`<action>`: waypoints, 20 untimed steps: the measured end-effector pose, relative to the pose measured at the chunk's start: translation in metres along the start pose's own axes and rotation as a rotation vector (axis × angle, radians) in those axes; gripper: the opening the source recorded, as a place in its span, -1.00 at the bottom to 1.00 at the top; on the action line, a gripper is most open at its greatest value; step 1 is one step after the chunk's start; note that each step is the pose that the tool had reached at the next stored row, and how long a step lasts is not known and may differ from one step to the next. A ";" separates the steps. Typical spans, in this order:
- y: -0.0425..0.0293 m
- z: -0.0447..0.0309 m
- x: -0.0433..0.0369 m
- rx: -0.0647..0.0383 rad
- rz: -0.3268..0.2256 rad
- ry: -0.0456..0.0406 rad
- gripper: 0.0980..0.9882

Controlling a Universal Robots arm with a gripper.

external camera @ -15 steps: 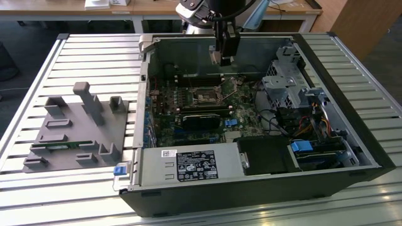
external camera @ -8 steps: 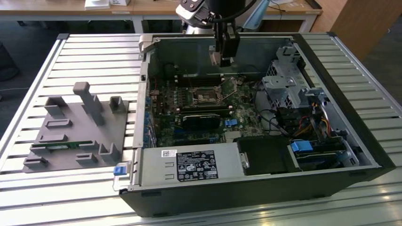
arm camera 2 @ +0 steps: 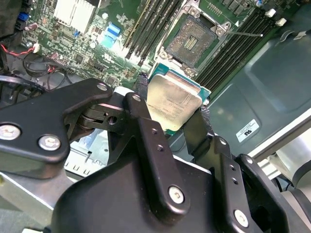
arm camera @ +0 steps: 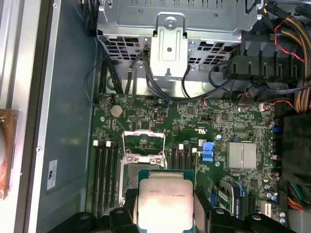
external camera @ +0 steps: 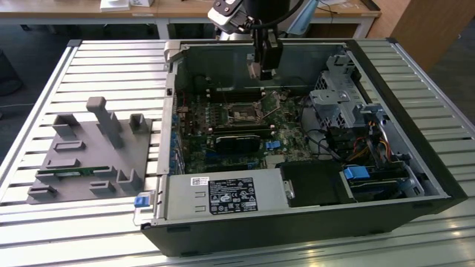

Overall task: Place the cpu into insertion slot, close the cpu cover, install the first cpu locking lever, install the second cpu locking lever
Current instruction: 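Place the cpu into insertion slot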

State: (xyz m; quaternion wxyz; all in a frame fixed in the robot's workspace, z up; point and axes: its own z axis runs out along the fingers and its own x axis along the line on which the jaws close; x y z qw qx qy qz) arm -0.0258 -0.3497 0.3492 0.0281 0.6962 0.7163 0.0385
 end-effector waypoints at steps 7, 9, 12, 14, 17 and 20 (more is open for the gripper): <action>-0.0005 0.0033 0.0000 0.000 0.000 0.0000 0.00; -0.0006 0.0041 0.0000 0.000 0.000 0.0000 0.00; -0.0007 0.0051 0.0000 0.000 0.000 0.0000 0.00; -0.0008 0.0057 -0.0001 0.000 0.000 -0.0001 0.00; -0.0008 0.0064 -0.0001 0.000 0.000 0.0000 0.00; -0.0009 0.0070 -0.0001 0.000 0.000 0.0000 0.00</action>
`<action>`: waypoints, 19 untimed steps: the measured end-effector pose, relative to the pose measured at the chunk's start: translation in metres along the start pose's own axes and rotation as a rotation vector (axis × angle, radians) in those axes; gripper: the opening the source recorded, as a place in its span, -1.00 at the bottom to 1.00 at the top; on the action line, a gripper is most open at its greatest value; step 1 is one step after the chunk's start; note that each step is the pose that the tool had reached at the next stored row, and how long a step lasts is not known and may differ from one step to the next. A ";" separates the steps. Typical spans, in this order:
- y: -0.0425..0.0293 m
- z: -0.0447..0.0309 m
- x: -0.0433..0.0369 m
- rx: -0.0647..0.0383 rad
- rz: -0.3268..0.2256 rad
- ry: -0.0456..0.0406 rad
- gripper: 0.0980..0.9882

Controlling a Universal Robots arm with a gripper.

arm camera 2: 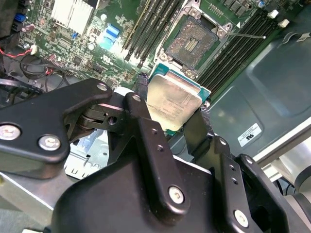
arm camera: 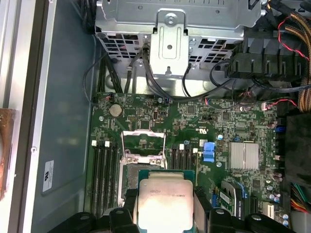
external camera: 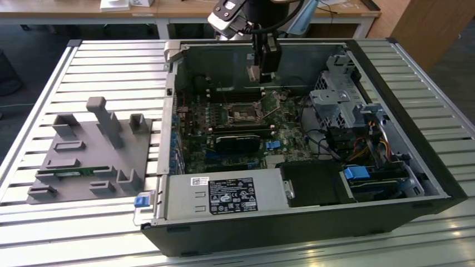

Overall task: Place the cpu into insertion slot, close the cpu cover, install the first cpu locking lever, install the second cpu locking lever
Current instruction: 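Place the cpu into insertion slot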

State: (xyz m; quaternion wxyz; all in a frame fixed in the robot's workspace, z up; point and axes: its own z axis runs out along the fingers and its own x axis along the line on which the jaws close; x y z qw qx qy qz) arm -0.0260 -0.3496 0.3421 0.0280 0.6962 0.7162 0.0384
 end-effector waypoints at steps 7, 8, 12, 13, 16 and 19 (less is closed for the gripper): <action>-0.0001 0.0014 0.0000 0.000 0.000 0.0000 0.00; -0.0001 0.0016 0.0000 0.000 0.000 0.0000 0.00; -0.0002 0.0024 0.0000 0.000 0.000 0.0000 0.00; -0.0002 0.0026 0.0000 0.000 0.000 0.0001 0.00; -0.0003 0.0033 0.0000 0.000 0.000 0.0000 0.00; -0.0004 0.0039 0.0000 0.000 0.000 0.0000 0.00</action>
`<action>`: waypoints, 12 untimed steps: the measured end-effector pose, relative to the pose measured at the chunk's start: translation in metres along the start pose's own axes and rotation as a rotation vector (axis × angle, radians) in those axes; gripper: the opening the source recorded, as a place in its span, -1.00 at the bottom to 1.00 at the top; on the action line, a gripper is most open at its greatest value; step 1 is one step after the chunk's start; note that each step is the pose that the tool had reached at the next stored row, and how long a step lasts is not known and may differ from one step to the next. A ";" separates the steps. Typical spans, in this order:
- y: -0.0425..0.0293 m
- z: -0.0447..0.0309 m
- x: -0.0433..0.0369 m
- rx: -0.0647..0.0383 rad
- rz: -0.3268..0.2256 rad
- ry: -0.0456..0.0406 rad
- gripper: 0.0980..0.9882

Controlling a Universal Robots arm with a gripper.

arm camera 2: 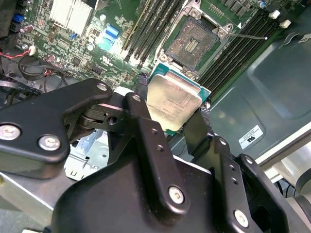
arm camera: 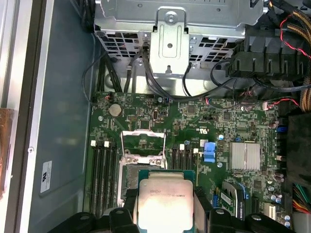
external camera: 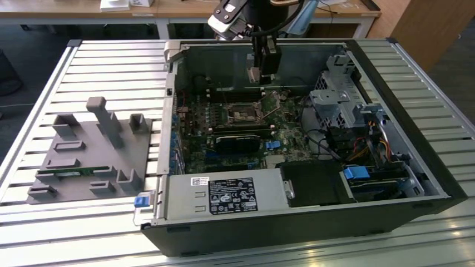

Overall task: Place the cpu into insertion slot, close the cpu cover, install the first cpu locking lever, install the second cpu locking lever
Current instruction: 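Place the cpu into insertion slot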

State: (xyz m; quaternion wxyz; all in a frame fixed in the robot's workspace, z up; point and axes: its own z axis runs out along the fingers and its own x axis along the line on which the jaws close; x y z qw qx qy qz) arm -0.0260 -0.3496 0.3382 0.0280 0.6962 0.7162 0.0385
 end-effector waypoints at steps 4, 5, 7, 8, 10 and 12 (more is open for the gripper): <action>-0.0001 0.0009 0.0000 0.000 0.000 0.0000 0.00; -0.0001 0.0012 0.0000 0.000 0.000 0.0000 0.00; -0.0002 0.0017 0.0000 0.000 0.000 0.0000 0.00; -0.0002 0.0020 0.0000 0.000 0.000 0.0001 0.00; -0.0003 0.0025 0.0000 0.000 0.000 0.0000 0.00; -0.0003 0.0031 0.0000 0.000 0.000 0.0000 0.00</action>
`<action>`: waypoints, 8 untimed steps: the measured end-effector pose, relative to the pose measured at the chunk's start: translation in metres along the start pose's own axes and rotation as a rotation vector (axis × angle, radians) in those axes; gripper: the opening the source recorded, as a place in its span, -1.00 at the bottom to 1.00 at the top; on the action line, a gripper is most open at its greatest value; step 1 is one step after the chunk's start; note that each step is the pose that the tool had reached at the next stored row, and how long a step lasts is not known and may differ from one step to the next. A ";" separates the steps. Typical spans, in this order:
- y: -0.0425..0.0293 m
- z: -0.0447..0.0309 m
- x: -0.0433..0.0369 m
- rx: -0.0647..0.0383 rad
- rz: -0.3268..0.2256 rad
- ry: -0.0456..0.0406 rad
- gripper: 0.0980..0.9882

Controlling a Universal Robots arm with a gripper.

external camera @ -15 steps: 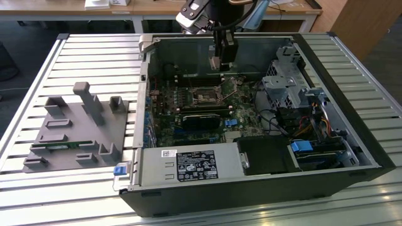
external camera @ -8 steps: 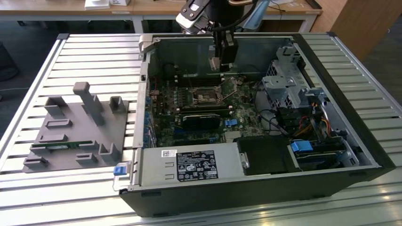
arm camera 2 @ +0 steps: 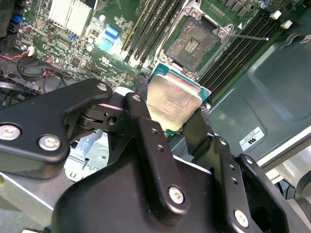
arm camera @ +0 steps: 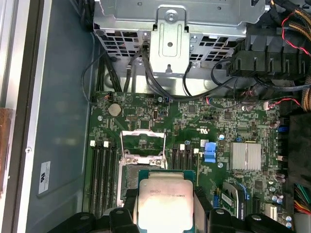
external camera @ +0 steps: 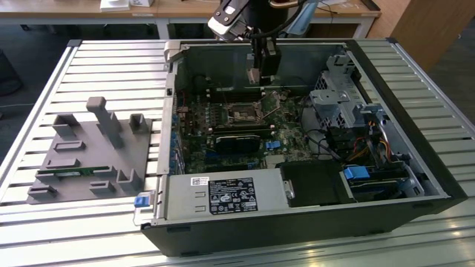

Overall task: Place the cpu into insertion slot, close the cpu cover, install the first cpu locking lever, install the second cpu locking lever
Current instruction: 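Place the cpu into insertion slot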

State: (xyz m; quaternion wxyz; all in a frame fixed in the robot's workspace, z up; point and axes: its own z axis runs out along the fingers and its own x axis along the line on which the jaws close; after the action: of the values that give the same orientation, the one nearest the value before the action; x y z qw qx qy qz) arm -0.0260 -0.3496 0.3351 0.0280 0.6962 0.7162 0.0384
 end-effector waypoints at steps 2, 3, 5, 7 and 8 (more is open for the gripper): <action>0.0000 0.0006 0.0000 0.000 0.000 0.0000 0.00; -0.0001 0.0009 0.0000 0.000 0.000 0.0000 0.00; -0.0002 0.0016 0.0000 0.000 0.000 0.0000 0.00; -0.0002 0.0023 0.0000 0.000 0.000 0.0000 0.00; -0.0002 0.0027 0.0000 0.000 0.000 0.0000 0.00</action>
State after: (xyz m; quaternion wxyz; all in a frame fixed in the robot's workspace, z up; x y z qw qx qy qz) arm -0.0260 -0.3496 0.3324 0.0280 0.6962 0.7162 0.0384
